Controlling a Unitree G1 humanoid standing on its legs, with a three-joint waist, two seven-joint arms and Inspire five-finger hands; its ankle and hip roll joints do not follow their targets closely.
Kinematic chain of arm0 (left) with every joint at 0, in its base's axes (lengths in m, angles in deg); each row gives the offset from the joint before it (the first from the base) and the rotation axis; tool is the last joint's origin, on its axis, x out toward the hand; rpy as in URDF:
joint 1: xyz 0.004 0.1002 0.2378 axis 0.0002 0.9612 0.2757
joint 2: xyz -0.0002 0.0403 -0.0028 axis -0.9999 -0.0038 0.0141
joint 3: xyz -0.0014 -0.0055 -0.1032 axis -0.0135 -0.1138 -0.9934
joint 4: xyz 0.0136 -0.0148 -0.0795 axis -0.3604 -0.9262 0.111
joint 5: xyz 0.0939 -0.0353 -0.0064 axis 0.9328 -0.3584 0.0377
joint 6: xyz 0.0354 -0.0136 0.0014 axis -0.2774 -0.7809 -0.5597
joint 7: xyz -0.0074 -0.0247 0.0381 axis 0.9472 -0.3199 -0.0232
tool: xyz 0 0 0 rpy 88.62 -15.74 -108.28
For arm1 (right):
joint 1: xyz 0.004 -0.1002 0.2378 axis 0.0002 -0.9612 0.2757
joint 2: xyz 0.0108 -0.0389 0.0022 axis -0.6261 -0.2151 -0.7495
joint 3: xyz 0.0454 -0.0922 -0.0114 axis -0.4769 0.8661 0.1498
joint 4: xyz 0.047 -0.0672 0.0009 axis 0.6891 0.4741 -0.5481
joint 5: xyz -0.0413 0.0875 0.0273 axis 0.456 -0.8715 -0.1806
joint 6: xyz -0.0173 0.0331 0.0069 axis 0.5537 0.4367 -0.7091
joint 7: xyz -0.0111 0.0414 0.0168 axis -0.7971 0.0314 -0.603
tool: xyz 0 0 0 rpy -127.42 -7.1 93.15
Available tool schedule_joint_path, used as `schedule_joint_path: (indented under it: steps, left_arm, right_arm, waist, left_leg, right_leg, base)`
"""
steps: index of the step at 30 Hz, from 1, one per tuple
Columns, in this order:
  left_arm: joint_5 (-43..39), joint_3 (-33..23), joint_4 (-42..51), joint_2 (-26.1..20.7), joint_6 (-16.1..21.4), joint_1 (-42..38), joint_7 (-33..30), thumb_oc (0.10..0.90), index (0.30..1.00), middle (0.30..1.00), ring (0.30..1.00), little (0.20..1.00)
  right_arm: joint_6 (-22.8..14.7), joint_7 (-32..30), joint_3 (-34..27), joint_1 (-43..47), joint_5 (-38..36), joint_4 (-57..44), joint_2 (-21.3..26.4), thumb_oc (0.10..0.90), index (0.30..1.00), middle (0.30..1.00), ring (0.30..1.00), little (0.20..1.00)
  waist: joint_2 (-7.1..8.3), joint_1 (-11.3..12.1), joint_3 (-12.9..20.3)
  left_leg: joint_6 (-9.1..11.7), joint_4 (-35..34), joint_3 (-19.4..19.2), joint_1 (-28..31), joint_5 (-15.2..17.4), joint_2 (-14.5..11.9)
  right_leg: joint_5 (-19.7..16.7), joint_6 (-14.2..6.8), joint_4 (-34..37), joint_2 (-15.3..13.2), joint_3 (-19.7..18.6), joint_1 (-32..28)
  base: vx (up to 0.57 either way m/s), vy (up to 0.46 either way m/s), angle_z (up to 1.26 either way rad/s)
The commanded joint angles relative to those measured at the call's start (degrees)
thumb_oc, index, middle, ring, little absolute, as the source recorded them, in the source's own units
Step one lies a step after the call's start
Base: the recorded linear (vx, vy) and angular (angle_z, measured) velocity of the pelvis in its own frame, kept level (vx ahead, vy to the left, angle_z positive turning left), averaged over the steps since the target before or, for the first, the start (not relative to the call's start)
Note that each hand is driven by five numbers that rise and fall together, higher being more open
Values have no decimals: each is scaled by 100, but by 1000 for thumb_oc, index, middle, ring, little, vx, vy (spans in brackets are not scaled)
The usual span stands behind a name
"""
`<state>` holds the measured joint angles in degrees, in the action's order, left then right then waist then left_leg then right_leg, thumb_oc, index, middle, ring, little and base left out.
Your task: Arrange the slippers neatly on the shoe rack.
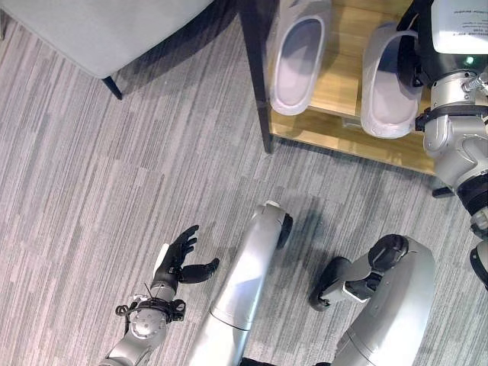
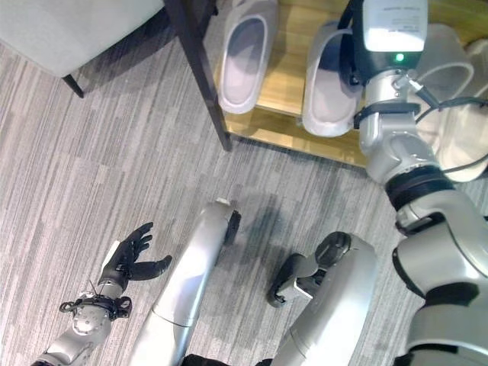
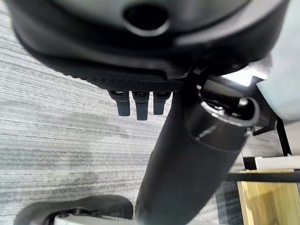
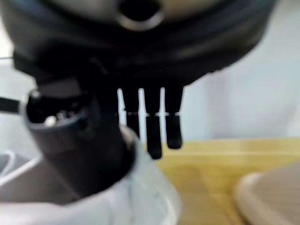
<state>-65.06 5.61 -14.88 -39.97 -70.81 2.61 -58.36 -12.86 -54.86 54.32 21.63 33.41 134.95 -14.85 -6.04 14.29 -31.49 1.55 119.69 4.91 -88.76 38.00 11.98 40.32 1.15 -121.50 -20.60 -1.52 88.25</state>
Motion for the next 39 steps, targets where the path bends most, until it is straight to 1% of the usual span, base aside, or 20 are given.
schedule_joint_path:
  steps: [1,2,3,4,7,9,10,15,17,20,23,29,31,32,33,36,39]
  left_arm:
    - [40,302,845,-525,447,-31,-6,800,900,900,900,900]
    - [22,317,850,-535,443,-45,-1,800,900,900,900,900]
    - [19,315,850,-538,442,-46,0,800,900,900,900,900]
    - [-6,334,887,-570,458,-83,-2,800,900,900,900,900]
    - [-96,341,920,-552,468,-94,10,800,900,900,900,900]
    - [-119,342,911,-533,474,-107,-3,800,900,900,900,900]
    - [-139,371,904,-519,444,-117,-3,800,900,900,900,900]
    - [-141,357,888,-531,403,-80,1,800,900,900,900,900]
    - [-169,324,902,-568,363,-34,36,800,900,900,900,900]
    - [-183,295,879,-567,329,-40,37,800,900,900,900,900]
    - [-216,195,825,-542,285,8,36,800,900,900,900,900]
    - [-225,118,728,-516,229,86,43,800,900,900,900,900]
    - [-219,88,698,-517,209,106,55,800,900,900,900,900]
    - [-217,43,663,-506,186,138,51,800,900,900,900,900]
    - [-216,37,666,-507,183,144,52,800,900,900,900,900]
    - [-197,-107,664,-450,105,265,35,800,900,900,900,900]
    - [-154,-232,686,-411,66,433,25,800,900,900,900,900]
  right_arm:
    - [-57,-507,210,1433,-126,107,152,400,300,300,300,300]
    - [-59,-498,207,1429,-152,140,63,684,726,726,726,726]
    - [-61,-499,208,1433,-153,147,58,684,726,726,726,726]
    - [-72,-433,299,1544,-178,270,-73,800,900,900,900,900]
    - [-106,-274,540,1721,-229,490,-228,800,900,900,900,900]
    - [-132,-249,635,1809,-252,511,-247,800,900,900,900,900]
    - [-166,-233,681,1812,-318,548,-315,800,900,900,900,900]
    - [-233,-163,809,1890,-395,533,-319,800,900,900,900,900]
    - [-351,29,856,1885,-628,437,-337,800,900,900,900,900]
    - [-412,146,883,1863,-806,421,-427,800,900,900,900,900]
    - [-537,412,969,1841,-1022,317,-444,800,900,900,900,900]
    - [-713,673,1091,1786,-1347,130,-459,800,900,900,900,900]
    - [-785,754,1134,1757,-1481,-31,-413,800,900,900,900,900]
    - [-841,792,1137,1719,-1625,-270,-323,800,900,900,900,900]
    - [-832,796,1132,1712,-1630,-291,-316,800,900,900,900,900]
    - [-919,723,967,1438,-1694,-1228,21,800,900,900,900,900]
    - [-965,632,612,1078,-1600,-2027,293,800,900,900,900,900]
  waist:
    - [-188,339,170]
    - [-208,357,170]
    - [-211,354,170]
    - [-226,395,170]
    - [-223,404,170]
    - [-203,390,170]
    - [-169,368,170]
    - [-88,317,170]
    - [-42,274,170]
    - [-7,246,170]
    - [27,199,170]
    - [85,144,170]
    - [138,104,170]
    - [190,55,170]
    - [204,52,170]
    - [310,-62,170]
    - [357,-126,170]
  left_leg:
    - [-37,-306,34,-119,644,-375]
    - [-20,-325,50,-119,638,-363]
    - [-18,-326,58,-119,635,-359]
    - [2,-343,78,-119,606,-326]
    - [27,-330,144,-119,612,-304]
    - [41,-330,155,-119,612,-312]
    - [56,-329,169,-119,626,-334]
    - [75,-321,149,-119,638,-392]
    - [81,-223,183,-119,688,-439]
    - [76,-180,163,-119,723,-484]
    - [60,-91,149,-119,742,-515]
    - [45,-41,119,-119,748,-585]
    - [41,-37,104,-119,745,-620]
    - [33,-46,79,-119,739,-640]
    - [32,-51,66,-119,737,-643]
    - [15,-52,-14,-119,735,-705]
    - [-16,-28,-94,-119,750,-753]
  right_leg:
    - [238,557,-294,156,54,-351]
    - [244,569,-274,146,76,-375]
    - [244,571,-270,143,86,-382]
    - [235,585,-279,113,131,-408]
    - [224,609,-292,104,171,-424]
    - [223,617,-301,98,181,-417]
    - [221,625,-299,107,183,-424]
    - [205,633,-340,149,163,-360]
    - [200,627,-418,228,117,-273]
    - [209,617,-429,293,89,-225]
    - [199,595,-498,348,43,-150]
    - [177,581,-545,407,-27,-70]
    - [167,583,-546,421,-64,-40]
    - [158,586,-541,437,-88,-29]
    - [158,587,-545,437,-101,-20]
    - [126,592,-529,462,-152,25]
    - [88,571,-527,494,-181,78]
  base:
    - [-2,-19,16]
    - [-2,-20,17]
    - [-2,-10,20]
    - [-7,-9,18]
    - [-7,3,10]
    - [0,0,0]
    - [0,0,0]
    - [0,0,0]
    - [0,0,0]
    - [4,37,-10]
    - [-1,33,-18]
    - [-16,28,-11]
    - [-30,16,-14]
    - [-27,18,-6]
    - [-41,13,-4]
    - [-21,5,-4]
    - [-15,5,-4]
